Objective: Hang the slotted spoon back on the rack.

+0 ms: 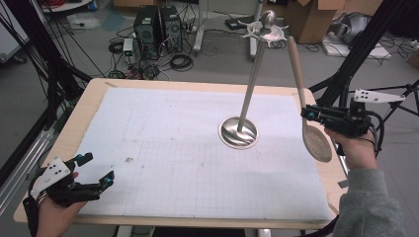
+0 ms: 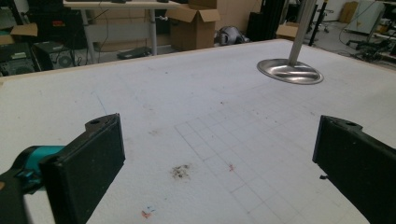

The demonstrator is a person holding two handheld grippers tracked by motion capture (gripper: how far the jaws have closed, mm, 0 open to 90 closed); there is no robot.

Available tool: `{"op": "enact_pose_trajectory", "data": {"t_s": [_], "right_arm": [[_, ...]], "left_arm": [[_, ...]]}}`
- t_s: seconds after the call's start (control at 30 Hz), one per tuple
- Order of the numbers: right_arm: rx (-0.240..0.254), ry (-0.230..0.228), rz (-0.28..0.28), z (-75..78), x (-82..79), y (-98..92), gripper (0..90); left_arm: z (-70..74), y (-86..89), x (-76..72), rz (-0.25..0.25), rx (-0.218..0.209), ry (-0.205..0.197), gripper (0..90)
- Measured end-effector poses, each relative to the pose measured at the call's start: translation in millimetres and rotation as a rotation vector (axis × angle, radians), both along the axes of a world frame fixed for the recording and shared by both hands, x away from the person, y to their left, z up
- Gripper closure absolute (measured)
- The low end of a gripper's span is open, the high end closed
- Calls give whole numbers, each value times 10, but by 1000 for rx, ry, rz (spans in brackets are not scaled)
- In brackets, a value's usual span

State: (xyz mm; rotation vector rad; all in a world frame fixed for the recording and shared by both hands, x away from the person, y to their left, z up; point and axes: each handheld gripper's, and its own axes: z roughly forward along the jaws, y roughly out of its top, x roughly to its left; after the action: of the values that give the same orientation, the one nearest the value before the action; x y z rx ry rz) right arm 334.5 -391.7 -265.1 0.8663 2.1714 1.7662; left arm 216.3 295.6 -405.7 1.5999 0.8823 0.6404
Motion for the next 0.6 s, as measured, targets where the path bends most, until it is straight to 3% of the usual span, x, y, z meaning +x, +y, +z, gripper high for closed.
{"op": "enact_pose_trajectory", "data": {"t_s": [0.27, 0.6], "right_arm": [[-43, 23, 11, -42, 55, 105, 778], [-48, 31, 12, -48, 110, 168, 778]], "left_arm": [[-5, -8, -13, 0, 3, 2, 25], [1, 43, -60, 16, 0, 0, 25]]}}
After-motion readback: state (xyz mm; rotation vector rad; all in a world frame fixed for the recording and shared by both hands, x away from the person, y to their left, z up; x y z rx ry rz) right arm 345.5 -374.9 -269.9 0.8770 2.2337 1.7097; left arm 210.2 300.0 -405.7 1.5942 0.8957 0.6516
